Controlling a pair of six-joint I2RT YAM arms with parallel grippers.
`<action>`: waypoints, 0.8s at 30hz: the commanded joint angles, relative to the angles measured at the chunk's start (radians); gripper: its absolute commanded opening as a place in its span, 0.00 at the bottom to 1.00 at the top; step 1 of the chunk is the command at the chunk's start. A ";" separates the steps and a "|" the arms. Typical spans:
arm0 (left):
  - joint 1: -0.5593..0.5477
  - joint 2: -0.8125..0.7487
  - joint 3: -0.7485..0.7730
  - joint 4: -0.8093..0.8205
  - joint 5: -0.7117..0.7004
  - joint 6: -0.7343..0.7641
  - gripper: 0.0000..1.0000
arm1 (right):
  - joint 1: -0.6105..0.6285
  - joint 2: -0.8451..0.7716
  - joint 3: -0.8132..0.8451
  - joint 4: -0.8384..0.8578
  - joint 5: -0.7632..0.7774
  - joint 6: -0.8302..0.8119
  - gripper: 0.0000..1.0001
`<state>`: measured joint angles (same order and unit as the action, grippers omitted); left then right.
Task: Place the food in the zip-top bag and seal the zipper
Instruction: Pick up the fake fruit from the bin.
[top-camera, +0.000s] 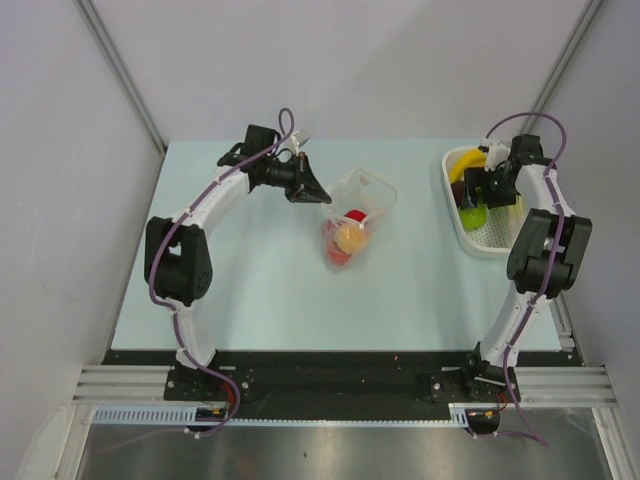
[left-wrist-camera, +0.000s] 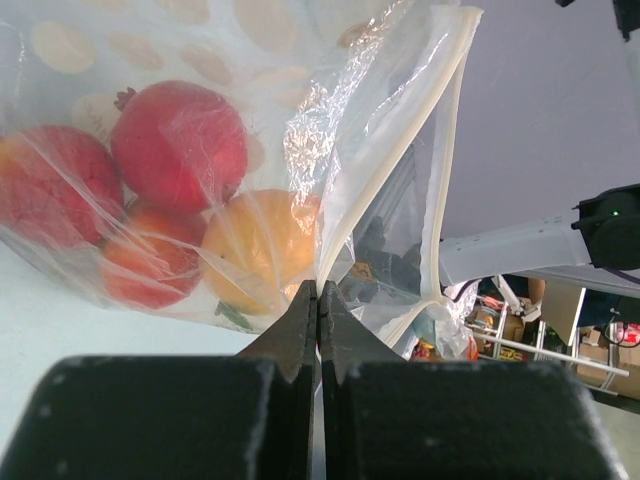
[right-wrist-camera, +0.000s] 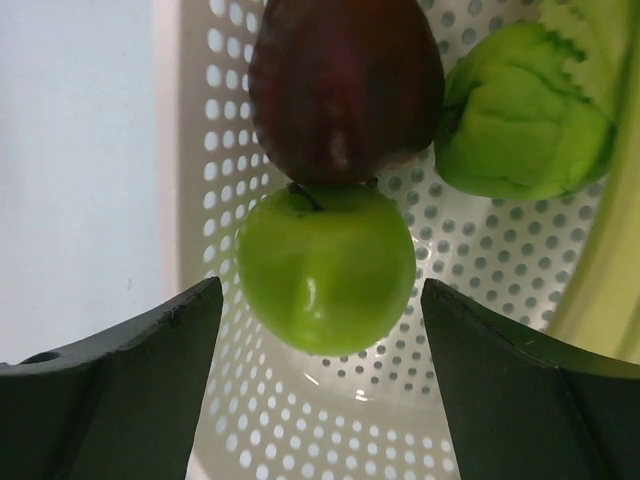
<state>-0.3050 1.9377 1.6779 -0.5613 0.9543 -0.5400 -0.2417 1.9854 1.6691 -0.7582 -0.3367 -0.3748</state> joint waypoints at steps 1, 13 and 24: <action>0.015 -0.006 0.043 -0.006 0.018 0.025 0.00 | 0.015 0.035 -0.029 0.072 0.059 -0.013 0.86; 0.020 0.001 0.059 -0.015 0.015 0.032 0.00 | -0.005 -0.008 -0.055 0.045 0.053 -0.024 0.65; -0.012 -0.019 0.052 -0.023 0.003 0.049 0.00 | 0.089 -0.339 0.027 0.038 -0.323 0.069 0.52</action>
<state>-0.3004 1.9438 1.6909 -0.5800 0.9524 -0.5293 -0.2596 1.7882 1.6333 -0.7845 -0.4370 -0.3771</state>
